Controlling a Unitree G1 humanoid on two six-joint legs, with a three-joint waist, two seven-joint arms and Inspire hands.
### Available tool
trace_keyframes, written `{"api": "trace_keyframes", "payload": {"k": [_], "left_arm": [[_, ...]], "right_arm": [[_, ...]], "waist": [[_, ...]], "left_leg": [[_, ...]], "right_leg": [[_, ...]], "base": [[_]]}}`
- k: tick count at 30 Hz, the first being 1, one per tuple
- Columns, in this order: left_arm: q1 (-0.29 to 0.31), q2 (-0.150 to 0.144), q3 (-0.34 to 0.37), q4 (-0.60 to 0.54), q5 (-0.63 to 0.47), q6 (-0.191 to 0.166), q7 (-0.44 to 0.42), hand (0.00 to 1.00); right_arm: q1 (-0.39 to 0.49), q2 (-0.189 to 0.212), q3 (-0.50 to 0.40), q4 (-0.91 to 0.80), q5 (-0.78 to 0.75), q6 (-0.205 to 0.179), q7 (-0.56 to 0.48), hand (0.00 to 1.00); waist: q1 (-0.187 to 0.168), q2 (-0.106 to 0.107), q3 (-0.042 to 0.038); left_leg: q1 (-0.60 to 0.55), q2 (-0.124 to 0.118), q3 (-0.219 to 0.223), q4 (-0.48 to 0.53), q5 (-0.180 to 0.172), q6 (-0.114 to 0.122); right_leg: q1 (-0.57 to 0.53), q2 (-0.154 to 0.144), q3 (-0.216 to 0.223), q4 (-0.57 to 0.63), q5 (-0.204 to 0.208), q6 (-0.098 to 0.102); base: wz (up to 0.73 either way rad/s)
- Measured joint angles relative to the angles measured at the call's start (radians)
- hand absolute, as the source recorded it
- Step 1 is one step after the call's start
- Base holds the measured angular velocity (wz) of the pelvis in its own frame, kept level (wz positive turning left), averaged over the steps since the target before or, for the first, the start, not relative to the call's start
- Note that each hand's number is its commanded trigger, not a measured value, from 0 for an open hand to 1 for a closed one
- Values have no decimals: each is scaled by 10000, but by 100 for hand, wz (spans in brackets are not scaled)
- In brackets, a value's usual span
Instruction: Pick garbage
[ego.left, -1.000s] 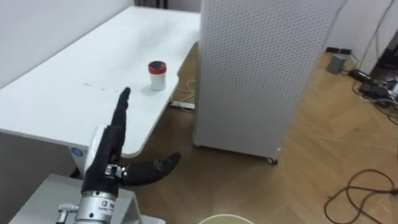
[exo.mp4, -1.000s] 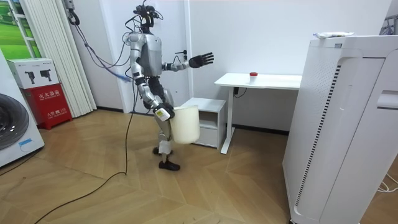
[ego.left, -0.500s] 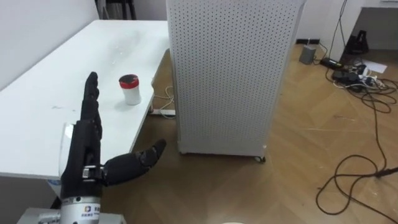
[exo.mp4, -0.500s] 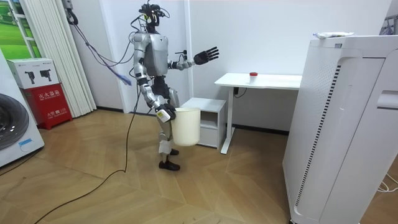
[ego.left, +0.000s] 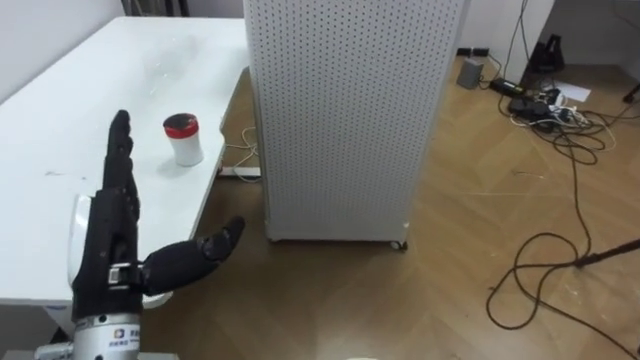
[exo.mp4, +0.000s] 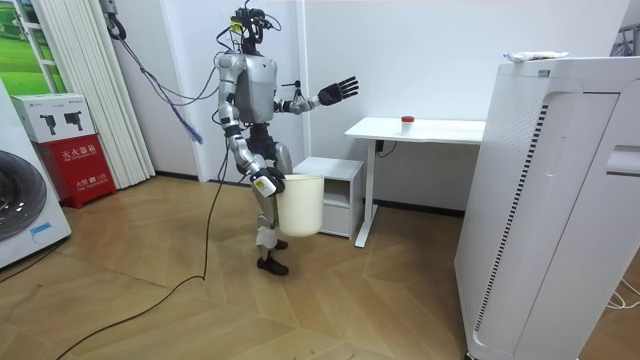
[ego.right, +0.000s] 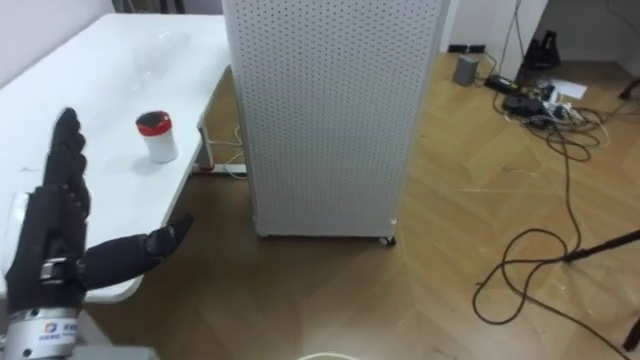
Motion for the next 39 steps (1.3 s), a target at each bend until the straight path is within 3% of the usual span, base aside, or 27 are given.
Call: {"api": "trace_keyframes", "payload": {"k": [2, 3, 4, 6, 7, 8, 9, 10, 11, 12, 14, 15, 18, 19, 20, 21, 22, 23, 25, 26, 27, 30, 33, 34, 35, 36, 39], "left_arm": [[40, -32, -5, 22, -7, -2, -28, 0], [58, -49, -11, 29, -11, -2, -34, 0], [42, -107, -17, 30, -42, -13, -63, 0], [35, -121, -2, 36, -212, -79, -47, 0], [58, -129, 13, 78, -220, -96, -17, 0], [78, -149, 11, 130, -214, -164, -7, 0], [81, -168, 12, 157, -204, -183, -11, 0], [123, -221, 16, 233, -191, -183, -23, 0], [125, -288, 13, 267, -175, -183, -38, 0], [134, -295, 11, 268, -178, -183, -41, 0], [239, -297, 29, 267, -193, -182, -100, 0], [259, -292, 71, 267, -183, -182, -155, 0], [263, -274, 82, 263, -228, -184, -243, 0], [261, -268, 78, 263, -228, -184, -265, 0], [246, -275, 33, 263, -215, -185, -272, 0], [246, -277, -14, 264, -208, -185, -274, 0], [203, -269, -85, 261, -206, -194, -301, 0], [163, -274, -115, 262, -208, -195, -301, 0], [30, -252, -273, 288, -192, -195, -227, 0], [-61, -261, -393, 306, -183, -195, -189, 0], [-79, -259, -425, 306, -184, -212, -146, 0], [-100, -247, -405, 321, -198, -223, -24, 0], [-102, -224, -388, 326, -200, -224, 37, 0], [-96, -218, -407, 325, -197, -224, 44, 0], [-59, -238, -418, 333, -195, -218, 62, 0], [-44, -239, -465, 330, -195, -218, 68, 0], [-39, -216, -469, 275, -187, -218, 310, 0]], "right_arm": [[137, -126, 55, -9, -3, 2, -29, 100], [166, -139, 59, -8, 1, 1, -43, 100], [174, -172, 60, 4, 11, 1, -114, 100], [162, -168, 64, 11, 11, 2, -262, 100], [165, -158, 72, 6, 32, 10, -300, 100], [163, -167, 128, 9, 91, 16, -372, 100], [165, -171, 169, 11, 142, 52, -402, 100], [175, -184, 272, 12, 177, 155, -446, 100], [160, -185, 274, 21, 174, 232, -522, 100], [155, -190, 273, 22, 174, 232, -560, 100], [186, -294, 246, 25, 172, 209, -637, 100], [186, -291, 246, 32, 160, 213, -665, 100], [200, -298, 254, 51, 143, 218, -696, 100], [217, -294, 261, 43, 145, 220, -693, 100], [217, -297, 268, -2, 154, 220, -686, 100], [218, -299, 268, -17, 164, 216, -688, 100], [214, -267, 309, -25, 167, 216, -711, 100], [216, -268, 330, -52, 158, 216, -730, 100], [214, -289, 297, -261, 134, 216, -842, 100], [204, -294, 300, -371, 140, 187, -871, 100], [213, -301, 319, -390, 143, 167, -881, 100], [144, -351, 345, -601, 161, 99, -850, 100], [319, -273, 485, -694, 136, 105, -927, 100], [386, -264, 484, -736, 136, 104, -1001, 100], [453, -273, 471, -728, 86, 103, -1052, 100], [527, -271, 469, -728, 24, 99, -1050, 100], [464, -199, 533, -669, -70, 90, -1011, 100]], "waist": [[67, 83, 103], [61, 141, 79], [71, 173, 60], [135, 171, 61], [182, 155, 59], [252, 181, 39], [274, 161, 41], [314, 156, -38], [288, 75, -85], [296, 4, -97], [468, -63, -50], [516, -76, -52], [471, -219, -39], [500, -335, -115], [507, -405, -108], [491, -386, -104], [457, -455, -72], [400, -482, -62], [170, -448, -70], [130, -345, -64], [156, -288, -54], [145, -56, 61], [86, -27, 55], [83, -62, 31], [31, 15, 22], [8, 46, -59], [159, 28, -60]], "left_leg": [[-1235, 380, -234, 2981, 474, -64], [-1479, 366, -339, 3196, 448, -81], [-2003, 212, -455, 2957, 369, 52], [-2796, -107, -625, 1895, 499, -25], [-3122, -238, -638, 657, 867, -95], [-3245, -314, -732, -898, 1494, -59], [-3310, -357, -844, -1369, 1972, -22], [-3264, -468, -979, -1899, 2710, 3], [-3128, -610, -955, -2134, 3109, 173], [-3111, -667, -901, -2157, 3153, 239], [-3193, -752, -840, -1694, 3420, 646], [-3249, -789, -845, -1458, 3295, 826], [-3266, -1081, -704, -554, 2366, 1060], [-3258, -1288, -632, -242, 1967, 1139], [-3132, -1503, -581, 9, 1641, 1240], [-3098, -1552, -567, 202, 1451, 1299], [-2932, -1723, -523, 495, 1114, 1398], [-2820, -1820, -508, 618, 942, 1448], [-2392, -2027, -568, 904, 470, 1662], [-2158, -2031, -646, 854, 322, 1728], [-2077, -2012, -690, 810, 261, 1735], [-1667, -1911, -851, 269, 248, 1736], [-1134, -1753, -1148, -390, 313, 1615], [-959, -1728, -1290, -589, 310, 1544], [-819, -1630, -1587, -646, 250, 1427], [-753, -1557, -1753, -697, 249, 1348], [-287, -1195, -1992, -1099, 330, 1086]], "right_leg": [[521, 176, 266, 109, -192, -124], [634, 200, 319, 103, -242, -147], [771, 177, 361, 96, -307, -152], [902, 83, 409, 92, -426, -135], [944, 22, 429, 105, -528, -115], [994, 27, 427, 154, -681, -55], [1029, 21, 463, 214, -779, -36], [1092, -40, 475, 289, -985, 71], [1115, -148, 422, 281, -1155, 274], [1122, -225, 350, 271, -1192, 362], [1263, -575, -270, 203, -1372, 488], [1325, -641, -343, 208, -1457, 531], [1825, -1061, -475, 332, -1975, 755], [1932, -1352, -624, 643, -2266, 894], [1939, -1716, -918, 1373, -2475, 1162], [1824, -1883, -1140, 2017, -2476, 1168], [1494, -2331, -1354, 3455, -2342, 1372], [1331, -2528, -1363, 4096, -2181, 1506], [880, -3039, -1501, 5943, -1000, 1494], [700, -3071, -1458, 6405, -458, 1540], [590, -3078, -1425, 6460, -438, 1569], [-369, -3044, -1336, 5965, -1265, 1558], [-704, -2576, -864, 3015, -1355, 1612], [-581, -2385, -766, 1523, -953, 1533], [-371, -2096, -645, 879, 26, 1662], [-155, -1944, -681, 574, 90, 1631], [675, -1484, -905, -429, 325, 1442]], "base": [[-13], [-6], [-9], [-19], [-23], [-23], [-14], [4], [9], [11], [-13], [-7], [12], [5], [8], [13], [16], [36], [56], [35], [8], [2], [19], [38], [43], [35], [4]]}}
